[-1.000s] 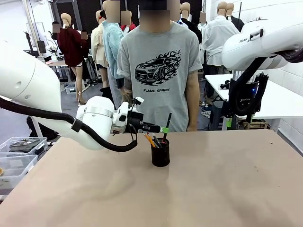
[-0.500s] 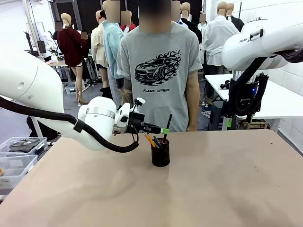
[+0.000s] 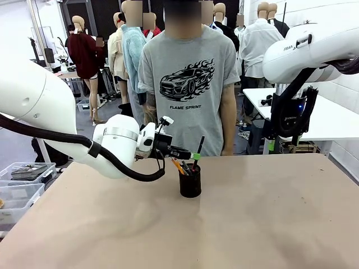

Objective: Place the pens into the pen holder.
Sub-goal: Pick up a writing instrument from the table and place it into the Pen holder.

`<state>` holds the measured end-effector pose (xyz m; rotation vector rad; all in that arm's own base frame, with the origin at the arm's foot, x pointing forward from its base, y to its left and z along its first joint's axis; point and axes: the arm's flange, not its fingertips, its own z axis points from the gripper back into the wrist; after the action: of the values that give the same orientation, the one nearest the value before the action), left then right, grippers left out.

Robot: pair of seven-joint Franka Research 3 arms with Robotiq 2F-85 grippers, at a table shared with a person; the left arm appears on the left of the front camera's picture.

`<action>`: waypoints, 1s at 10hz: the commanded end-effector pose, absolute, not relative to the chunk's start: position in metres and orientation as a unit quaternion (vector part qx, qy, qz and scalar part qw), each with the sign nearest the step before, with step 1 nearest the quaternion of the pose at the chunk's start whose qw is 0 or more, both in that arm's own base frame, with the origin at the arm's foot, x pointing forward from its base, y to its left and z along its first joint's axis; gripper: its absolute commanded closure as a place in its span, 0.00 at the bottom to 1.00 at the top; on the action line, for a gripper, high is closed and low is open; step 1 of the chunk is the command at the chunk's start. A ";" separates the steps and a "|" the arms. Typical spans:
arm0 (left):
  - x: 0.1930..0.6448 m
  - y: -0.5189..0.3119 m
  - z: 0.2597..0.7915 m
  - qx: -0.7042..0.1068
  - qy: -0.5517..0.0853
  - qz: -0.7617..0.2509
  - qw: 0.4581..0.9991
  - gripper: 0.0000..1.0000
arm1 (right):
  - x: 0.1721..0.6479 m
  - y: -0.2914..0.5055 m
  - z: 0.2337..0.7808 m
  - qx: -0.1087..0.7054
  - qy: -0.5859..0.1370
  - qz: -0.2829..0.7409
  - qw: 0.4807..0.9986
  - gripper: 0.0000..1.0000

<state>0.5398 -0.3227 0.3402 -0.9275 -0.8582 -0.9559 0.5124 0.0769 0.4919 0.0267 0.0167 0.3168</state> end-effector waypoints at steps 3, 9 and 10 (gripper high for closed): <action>0.540 -0.325 0.336 -0.398 -0.392 -0.451 0.696 1.00 | 0.513 0.077 0.494 0.012 0.010 0.156 0.988 0.00; 0.538 -0.328 0.334 -0.383 -0.379 -0.471 0.699 1.00 | 0.513 0.077 0.494 0.012 0.010 0.156 0.988 0.00; 0.538 -0.329 0.334 -0.381 -0.378 -0.474 0.698 1.00 | 0.513 0.077 0.494 0.012 0.010 0.156 0.988 0.00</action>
<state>0.5368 -0.3268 0.3358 -0.8736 -0.8410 -1.0304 0.5124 0.0769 0.4919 0.0267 0.0167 0.3168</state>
